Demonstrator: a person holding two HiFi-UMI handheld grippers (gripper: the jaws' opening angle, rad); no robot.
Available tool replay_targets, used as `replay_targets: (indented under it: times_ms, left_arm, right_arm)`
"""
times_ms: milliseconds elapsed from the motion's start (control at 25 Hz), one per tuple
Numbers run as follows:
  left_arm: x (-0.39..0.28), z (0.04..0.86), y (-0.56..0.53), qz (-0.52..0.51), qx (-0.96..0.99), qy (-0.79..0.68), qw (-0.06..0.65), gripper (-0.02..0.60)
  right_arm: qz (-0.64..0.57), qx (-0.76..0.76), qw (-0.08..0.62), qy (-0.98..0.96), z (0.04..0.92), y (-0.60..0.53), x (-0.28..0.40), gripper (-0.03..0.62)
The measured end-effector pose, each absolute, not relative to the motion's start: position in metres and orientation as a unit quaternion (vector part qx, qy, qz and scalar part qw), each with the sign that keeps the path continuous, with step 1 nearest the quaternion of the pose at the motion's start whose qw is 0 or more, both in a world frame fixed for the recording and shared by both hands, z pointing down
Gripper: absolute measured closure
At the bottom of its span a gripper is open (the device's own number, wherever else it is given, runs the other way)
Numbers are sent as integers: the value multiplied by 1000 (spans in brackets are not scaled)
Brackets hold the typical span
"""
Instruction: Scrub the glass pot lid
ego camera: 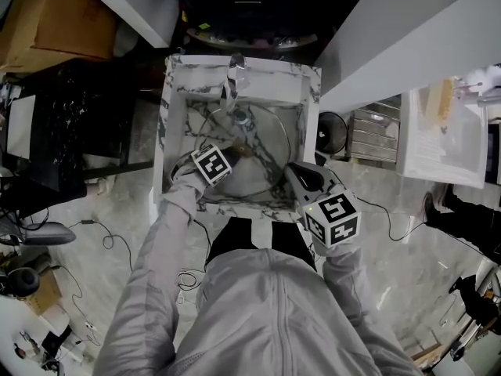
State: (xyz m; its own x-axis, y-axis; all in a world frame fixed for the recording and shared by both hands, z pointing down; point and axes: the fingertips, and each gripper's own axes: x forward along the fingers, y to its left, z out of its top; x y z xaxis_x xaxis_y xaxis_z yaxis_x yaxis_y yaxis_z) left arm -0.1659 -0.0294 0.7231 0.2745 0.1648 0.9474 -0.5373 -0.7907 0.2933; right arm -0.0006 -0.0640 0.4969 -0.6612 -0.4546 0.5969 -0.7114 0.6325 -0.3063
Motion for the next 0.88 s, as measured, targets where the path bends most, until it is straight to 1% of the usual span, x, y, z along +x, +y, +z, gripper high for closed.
replay_targets:
  times_ms: [200, 480, 880]
  left_arm:
    - [-186, 728, -67, 577, 731, -212, 296, 511]
    - [-183, 732, -91, 562, 725, -276, 286, 511]
    - [-155, 732, -127, 472, 730, -370, 327, 511]
  right_arm:
    - [270, 338, 240, -869, 499, -66, 4, 563]
    - [275, 345, 242, -864, 503, -67, 15, 563]
    - [279, 354, 244, -858, 506, -68, 28, 563]
